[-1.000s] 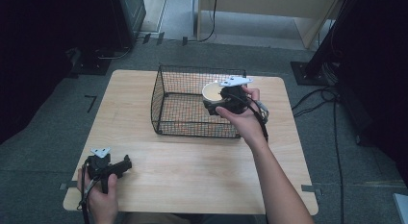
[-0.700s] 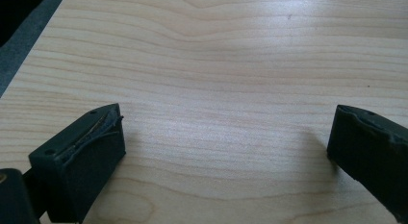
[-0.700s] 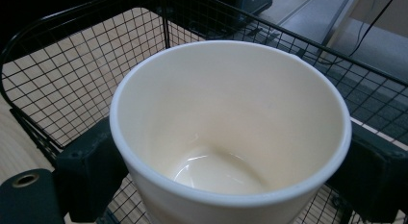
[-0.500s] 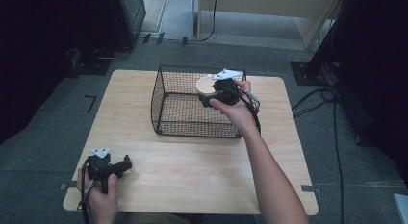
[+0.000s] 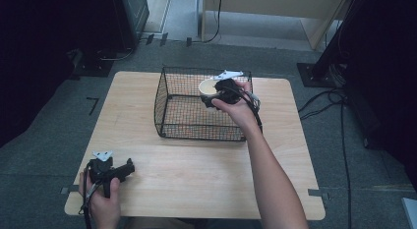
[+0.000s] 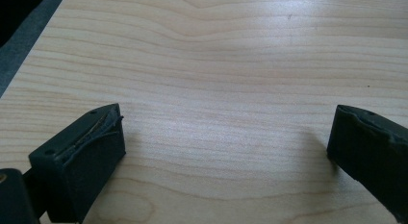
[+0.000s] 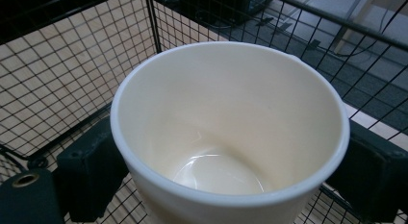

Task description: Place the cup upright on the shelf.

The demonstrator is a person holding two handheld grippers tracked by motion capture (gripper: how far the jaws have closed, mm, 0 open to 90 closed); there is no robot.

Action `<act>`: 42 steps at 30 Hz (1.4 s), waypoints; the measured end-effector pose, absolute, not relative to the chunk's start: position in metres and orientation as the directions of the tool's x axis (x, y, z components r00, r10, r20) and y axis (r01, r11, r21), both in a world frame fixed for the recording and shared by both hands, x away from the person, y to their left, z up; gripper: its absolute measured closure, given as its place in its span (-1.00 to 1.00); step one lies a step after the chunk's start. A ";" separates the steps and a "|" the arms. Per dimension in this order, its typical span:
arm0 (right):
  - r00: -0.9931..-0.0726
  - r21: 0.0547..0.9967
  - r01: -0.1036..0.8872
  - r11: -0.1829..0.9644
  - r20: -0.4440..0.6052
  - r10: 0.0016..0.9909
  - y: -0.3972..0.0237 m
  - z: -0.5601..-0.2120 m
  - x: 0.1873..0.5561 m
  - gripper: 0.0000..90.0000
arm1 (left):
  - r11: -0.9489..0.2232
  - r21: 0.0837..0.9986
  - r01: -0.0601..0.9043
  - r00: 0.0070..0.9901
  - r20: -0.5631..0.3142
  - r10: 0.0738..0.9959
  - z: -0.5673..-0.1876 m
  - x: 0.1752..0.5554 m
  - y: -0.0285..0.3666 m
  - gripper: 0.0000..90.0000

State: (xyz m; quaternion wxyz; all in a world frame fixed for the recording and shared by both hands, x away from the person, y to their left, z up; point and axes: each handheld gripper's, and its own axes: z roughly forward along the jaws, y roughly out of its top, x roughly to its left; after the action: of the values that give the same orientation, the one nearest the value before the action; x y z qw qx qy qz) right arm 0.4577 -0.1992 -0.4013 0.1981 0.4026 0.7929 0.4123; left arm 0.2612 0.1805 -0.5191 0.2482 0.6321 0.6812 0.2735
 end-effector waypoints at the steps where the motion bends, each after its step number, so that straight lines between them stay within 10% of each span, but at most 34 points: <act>1: -0.594 0.812 0.477 0.337 0.015 0.804 -0.199 -0.404 0.460 -0.80 | 0.051 0.687 0.725 -0.078 0.008 0.997 -0.519 0.261 0.181 -1.00; 42: -0.666 0.704 0.553 0.447 0.051 0.744 -0.190 -0.446 0.472 -0.93 | 0.051 0.686 0.725 -0.078 0.008 0.997 -0.519 0.261 0.181 -1.00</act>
State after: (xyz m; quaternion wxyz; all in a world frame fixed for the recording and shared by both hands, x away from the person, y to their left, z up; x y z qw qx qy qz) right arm 0.4718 -0.1903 -0.4459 0.1341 0.3861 0.8398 0.3573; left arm 0.2612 0.1805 -0.5192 0.2480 0.6322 0.6811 0.2737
